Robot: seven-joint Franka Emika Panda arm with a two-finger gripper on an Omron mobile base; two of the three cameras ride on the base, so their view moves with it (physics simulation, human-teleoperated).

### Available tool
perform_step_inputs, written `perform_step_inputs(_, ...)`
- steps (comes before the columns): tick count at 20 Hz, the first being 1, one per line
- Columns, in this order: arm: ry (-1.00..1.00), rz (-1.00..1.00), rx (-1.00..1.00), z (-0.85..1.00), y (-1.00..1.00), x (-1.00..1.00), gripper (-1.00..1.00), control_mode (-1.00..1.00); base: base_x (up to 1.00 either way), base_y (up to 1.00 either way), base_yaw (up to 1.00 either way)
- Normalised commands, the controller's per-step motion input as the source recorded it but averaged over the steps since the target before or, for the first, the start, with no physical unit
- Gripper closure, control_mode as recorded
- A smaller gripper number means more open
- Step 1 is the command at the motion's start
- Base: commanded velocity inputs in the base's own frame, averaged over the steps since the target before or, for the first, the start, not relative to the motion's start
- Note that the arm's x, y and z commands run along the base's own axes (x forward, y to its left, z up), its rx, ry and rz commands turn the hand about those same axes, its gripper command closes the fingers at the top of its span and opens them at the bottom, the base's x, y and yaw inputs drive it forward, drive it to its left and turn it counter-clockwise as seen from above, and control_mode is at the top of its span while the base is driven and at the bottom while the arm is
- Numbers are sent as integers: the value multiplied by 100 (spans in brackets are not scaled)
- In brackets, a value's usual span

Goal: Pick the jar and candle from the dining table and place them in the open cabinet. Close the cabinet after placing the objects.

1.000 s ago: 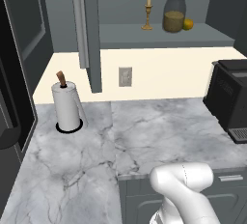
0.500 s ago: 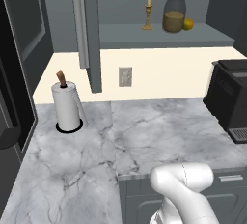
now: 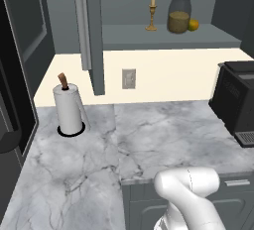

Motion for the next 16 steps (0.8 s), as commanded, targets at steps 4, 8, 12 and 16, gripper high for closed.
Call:
perform_step_inputs(4,-3,1,1,0,-32,-6,-100,-100,0,0,0)
perform_step_inputs(8,-3,2,2,0,-31,-6,-100,-100,0,0,0)
perform_step_inputs(12,-1,4,1,0,-32,-2,-100,-100,0,0,0)
perform_step_inputs(16,-1,6,2,0,-34,0,-100,-100,0,0,0)
